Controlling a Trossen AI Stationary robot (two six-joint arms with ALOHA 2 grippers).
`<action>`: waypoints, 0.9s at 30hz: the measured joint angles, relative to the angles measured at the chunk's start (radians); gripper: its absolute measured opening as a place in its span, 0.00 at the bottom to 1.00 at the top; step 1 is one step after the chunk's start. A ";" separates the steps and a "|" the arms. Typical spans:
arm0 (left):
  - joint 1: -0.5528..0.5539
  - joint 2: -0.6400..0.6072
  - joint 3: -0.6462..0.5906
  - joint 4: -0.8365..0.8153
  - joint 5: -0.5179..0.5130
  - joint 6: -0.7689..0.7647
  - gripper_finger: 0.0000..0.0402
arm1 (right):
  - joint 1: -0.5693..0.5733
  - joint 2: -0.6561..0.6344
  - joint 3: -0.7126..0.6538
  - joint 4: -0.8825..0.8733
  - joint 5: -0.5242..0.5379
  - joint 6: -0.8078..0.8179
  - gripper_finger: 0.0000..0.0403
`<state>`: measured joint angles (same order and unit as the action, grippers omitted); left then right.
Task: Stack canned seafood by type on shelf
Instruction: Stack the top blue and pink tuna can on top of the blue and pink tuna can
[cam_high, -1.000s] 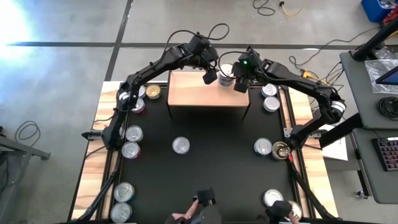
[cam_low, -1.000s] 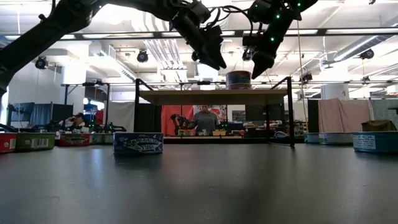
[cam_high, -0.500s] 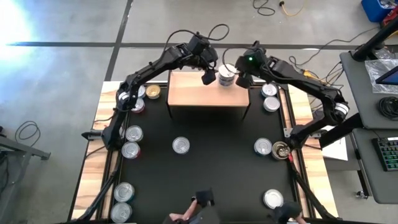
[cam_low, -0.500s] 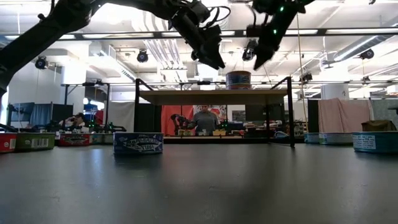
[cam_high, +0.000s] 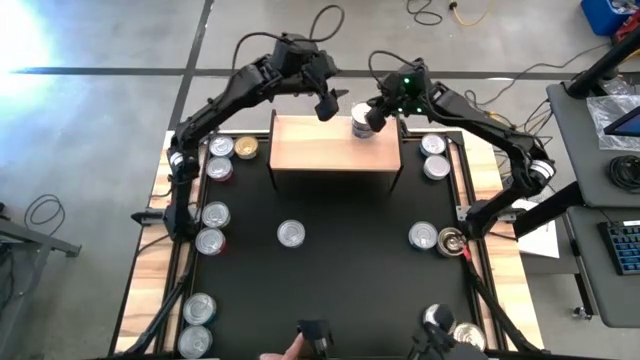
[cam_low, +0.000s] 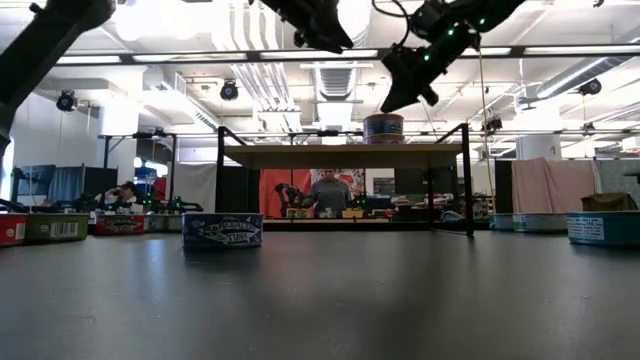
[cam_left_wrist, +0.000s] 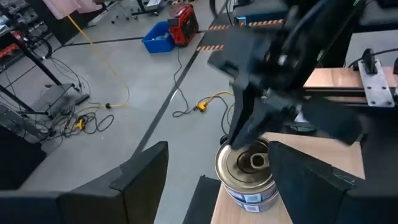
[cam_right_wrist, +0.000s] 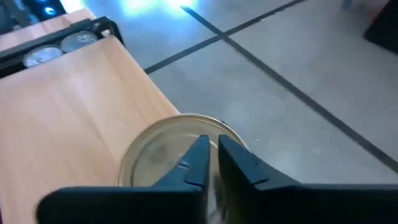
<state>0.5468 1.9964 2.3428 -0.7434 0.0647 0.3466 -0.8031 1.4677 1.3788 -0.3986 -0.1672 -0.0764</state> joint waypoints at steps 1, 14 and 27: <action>0.000 -0.006 0.000 -0.003 0.000 -0.001 0.65 | 0.000 0.013 0.000 0.004 -0.015 0.010 0.04; 0.000 -0.054 0.000 -0.098 -0.008 -0.012 0.65 | -0.002 0.034 0.000 -0.035 0.020 0.031 0.02; -0.026 -0.163 0.000 -0.158 -0.063 -0.024 0.65 | -0.003 -0.003 0.000 -0.106 0.193 -0.012 0.02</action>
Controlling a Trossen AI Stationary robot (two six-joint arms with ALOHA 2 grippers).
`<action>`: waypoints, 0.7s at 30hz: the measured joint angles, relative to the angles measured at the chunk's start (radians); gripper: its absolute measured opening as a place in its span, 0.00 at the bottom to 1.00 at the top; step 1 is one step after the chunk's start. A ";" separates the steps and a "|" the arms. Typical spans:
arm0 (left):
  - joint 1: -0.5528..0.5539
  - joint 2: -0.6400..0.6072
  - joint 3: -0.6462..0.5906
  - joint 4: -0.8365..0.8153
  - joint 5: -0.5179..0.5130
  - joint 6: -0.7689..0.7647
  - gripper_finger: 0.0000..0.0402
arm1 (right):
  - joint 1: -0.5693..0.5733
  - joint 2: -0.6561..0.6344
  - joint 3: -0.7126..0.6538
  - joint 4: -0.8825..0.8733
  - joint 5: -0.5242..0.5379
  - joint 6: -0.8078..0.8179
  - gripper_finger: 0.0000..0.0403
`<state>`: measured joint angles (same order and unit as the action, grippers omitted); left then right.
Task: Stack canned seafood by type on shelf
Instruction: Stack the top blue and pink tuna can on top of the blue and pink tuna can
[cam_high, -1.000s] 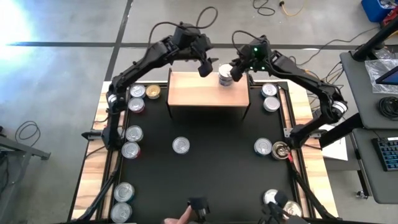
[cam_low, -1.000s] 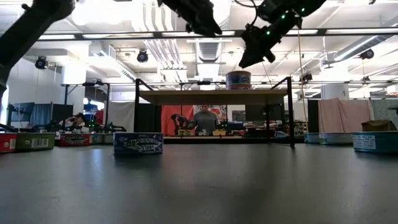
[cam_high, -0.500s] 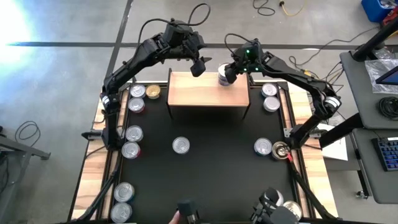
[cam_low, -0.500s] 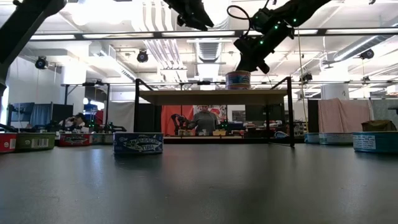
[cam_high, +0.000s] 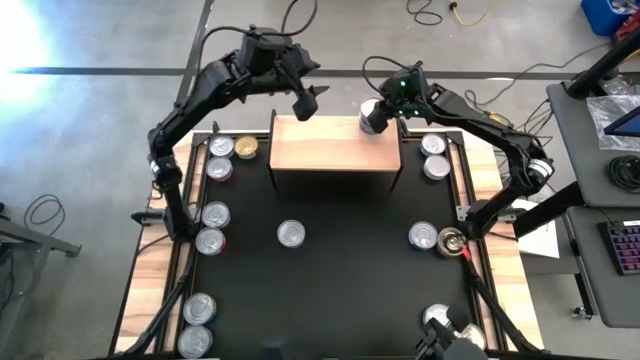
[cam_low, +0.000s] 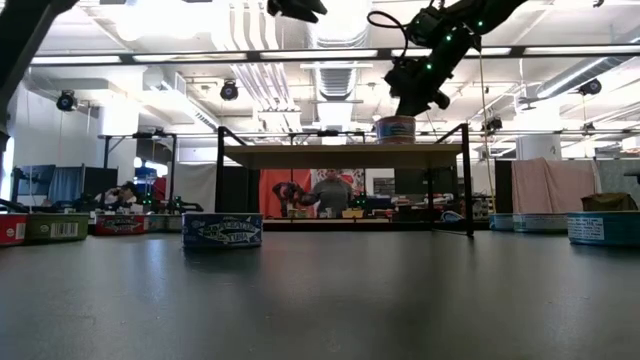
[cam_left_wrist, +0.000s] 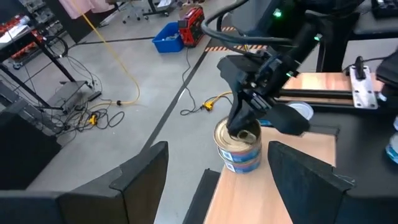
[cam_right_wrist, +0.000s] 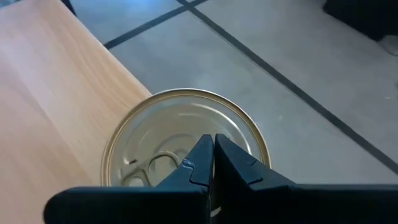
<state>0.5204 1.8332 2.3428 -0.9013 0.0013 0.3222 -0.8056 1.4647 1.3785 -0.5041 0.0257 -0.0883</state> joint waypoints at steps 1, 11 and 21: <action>-0.001 -0.010 0.000 -0.011 0.000 0.000 0.65 | -0.001 -0.002 0.000 -0.001 0.012 -0.002 0.02; -0.001 -0.076 0.000 -0.090 -0.012 -0.010 0.65 | -0.004 -0.033 0.002 0.034 -0.019 0.010 0.03; -0.001 -0.086 0.000 -0.109 -0.012 -0.010 0.65 | -0.004 0.018 -0.003 0.061 -0.142 0.017 0.03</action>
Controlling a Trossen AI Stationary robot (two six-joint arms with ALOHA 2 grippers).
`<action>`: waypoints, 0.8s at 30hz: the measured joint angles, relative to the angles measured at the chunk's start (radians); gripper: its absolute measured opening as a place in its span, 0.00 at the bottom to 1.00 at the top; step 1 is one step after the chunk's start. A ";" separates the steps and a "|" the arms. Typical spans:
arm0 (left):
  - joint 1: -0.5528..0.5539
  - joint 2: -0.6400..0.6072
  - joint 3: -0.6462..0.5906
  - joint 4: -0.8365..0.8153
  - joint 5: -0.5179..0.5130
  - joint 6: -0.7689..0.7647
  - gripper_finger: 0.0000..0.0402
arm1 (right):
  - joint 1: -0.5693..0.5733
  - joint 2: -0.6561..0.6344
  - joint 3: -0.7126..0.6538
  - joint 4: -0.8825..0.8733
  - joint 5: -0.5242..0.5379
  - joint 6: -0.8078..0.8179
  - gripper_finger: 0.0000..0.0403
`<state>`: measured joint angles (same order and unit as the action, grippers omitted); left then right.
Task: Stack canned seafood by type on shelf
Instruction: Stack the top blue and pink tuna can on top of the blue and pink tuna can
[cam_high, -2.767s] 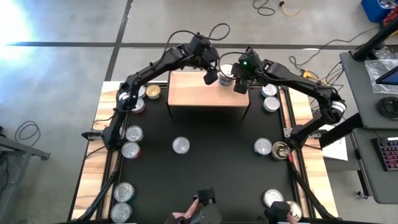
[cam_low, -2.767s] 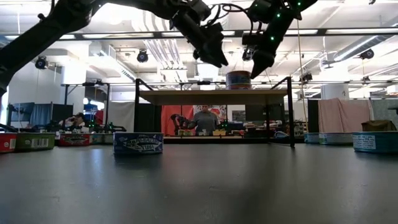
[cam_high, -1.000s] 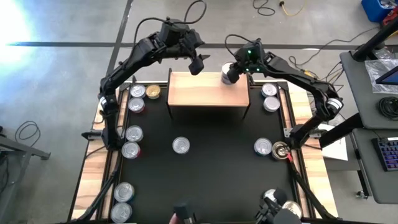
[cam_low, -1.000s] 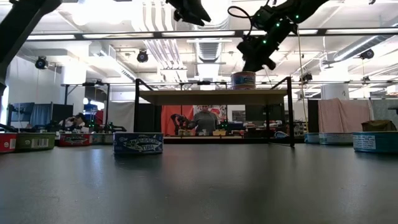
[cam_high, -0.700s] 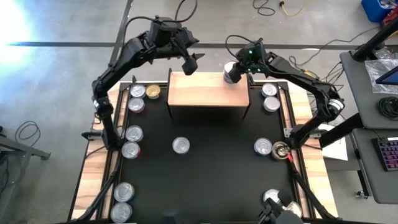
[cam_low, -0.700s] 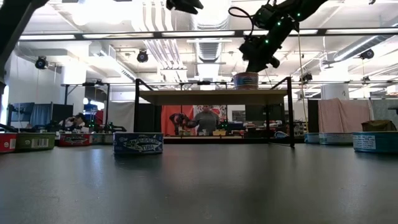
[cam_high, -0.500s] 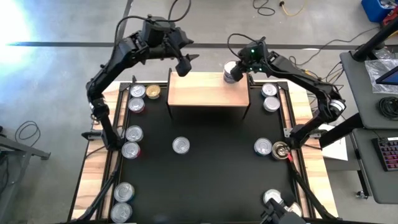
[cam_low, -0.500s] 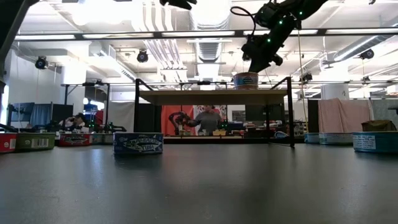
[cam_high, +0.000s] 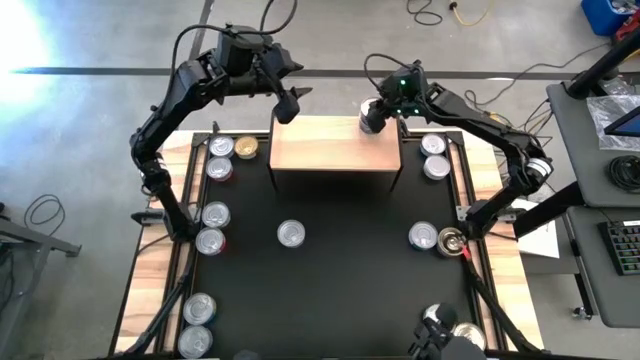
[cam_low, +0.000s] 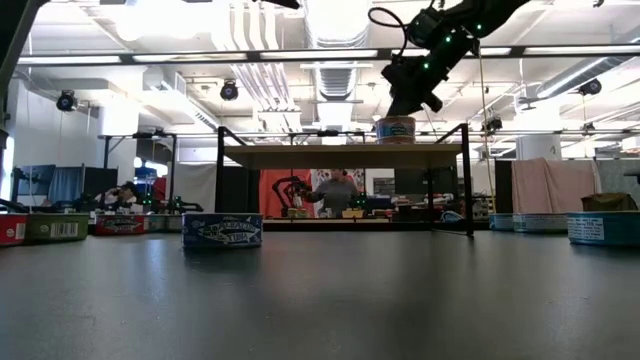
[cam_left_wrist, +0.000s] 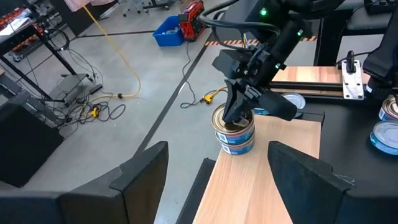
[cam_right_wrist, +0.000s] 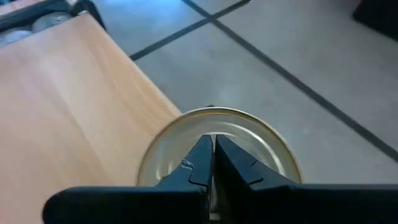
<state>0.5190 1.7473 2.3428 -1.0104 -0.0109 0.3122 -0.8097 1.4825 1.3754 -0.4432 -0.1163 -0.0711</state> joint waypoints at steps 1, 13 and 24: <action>-0.001 0.000 0.000 -0.002 0.000 -0.001 0.65 | 0.000 0.005 0.000 -0.004 -0.016 0.000 0.03; -0.007 0.003 -0.002 0.014 0.000 -0.014 0.65 | -0.019 -0.018 0.005 -0.152 -0.033 -0.097 0.03; -0.087 0.002 -0.002 0.015 0.001 0.000 0.65 | -0.043 -0.022 0.003 -0.147 0.040 -0.077 0.03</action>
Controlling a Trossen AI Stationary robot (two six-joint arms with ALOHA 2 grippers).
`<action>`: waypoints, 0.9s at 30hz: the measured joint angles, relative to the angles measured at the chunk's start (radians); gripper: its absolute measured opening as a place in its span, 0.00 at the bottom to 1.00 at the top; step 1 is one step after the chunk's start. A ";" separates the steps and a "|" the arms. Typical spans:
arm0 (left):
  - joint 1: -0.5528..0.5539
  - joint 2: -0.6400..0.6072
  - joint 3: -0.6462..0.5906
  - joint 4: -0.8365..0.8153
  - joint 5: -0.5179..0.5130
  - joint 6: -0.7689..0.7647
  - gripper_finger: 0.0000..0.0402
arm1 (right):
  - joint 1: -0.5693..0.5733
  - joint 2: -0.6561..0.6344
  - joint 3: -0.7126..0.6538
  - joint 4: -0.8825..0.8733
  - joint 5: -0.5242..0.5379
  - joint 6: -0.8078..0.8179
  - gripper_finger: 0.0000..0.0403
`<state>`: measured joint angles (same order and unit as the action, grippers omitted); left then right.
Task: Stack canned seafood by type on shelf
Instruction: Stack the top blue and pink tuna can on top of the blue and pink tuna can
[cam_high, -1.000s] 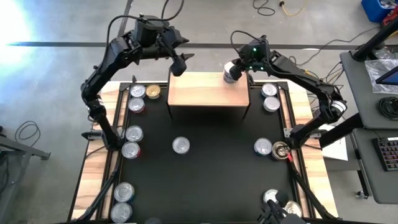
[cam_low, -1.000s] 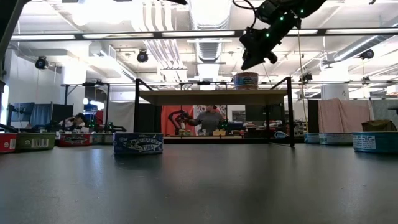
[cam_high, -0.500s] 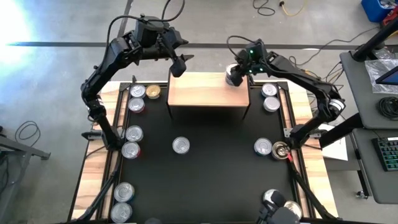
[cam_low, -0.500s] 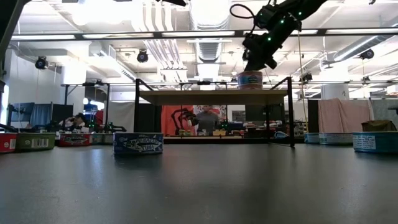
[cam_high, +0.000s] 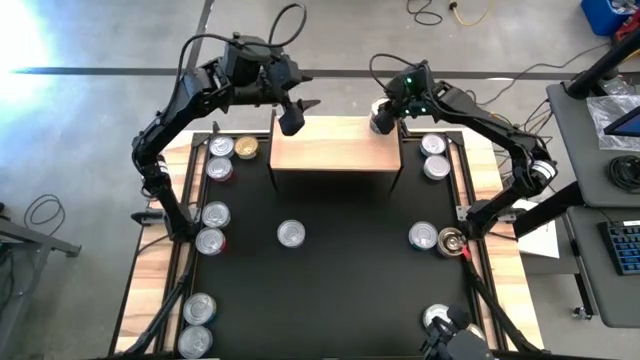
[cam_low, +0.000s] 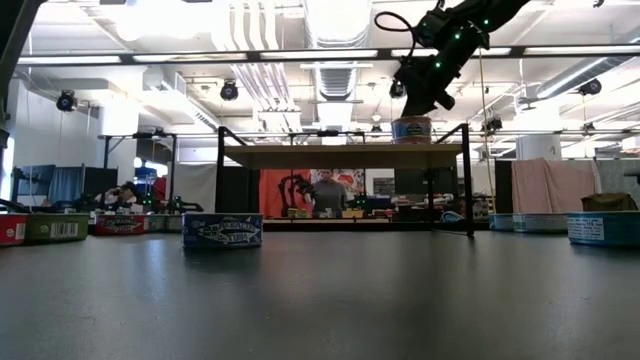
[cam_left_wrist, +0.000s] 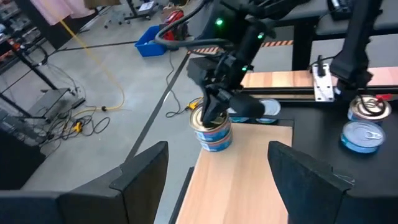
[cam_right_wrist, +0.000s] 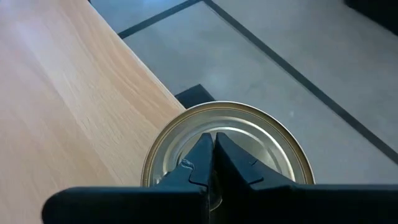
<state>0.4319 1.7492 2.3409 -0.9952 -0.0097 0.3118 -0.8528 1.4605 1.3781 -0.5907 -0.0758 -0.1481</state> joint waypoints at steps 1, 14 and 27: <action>-0.004 -0.001 0.000 0.000 0.000 0.000 0.65 | 0.000 0.000 0.000 0.000 0.001 -0.004 0.03; -0.072 -0.026 0.000 -0.020 0.000 -0.043 0.65 | 0.001 -0.011 -0.002 -0.002 0.000 -0.030 0.03; -0.153 -0.057 0.000 -0.067 -0.116 -0.070 0.65 | 0.001 -0.015 -0.002 0.002 -0.002 -0.072 0.03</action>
<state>0.2786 1.6919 2.3405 -1.0623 -0.1256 0.2422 -0.8516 1.4453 1.3758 -0.5890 -0.0780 -0.2201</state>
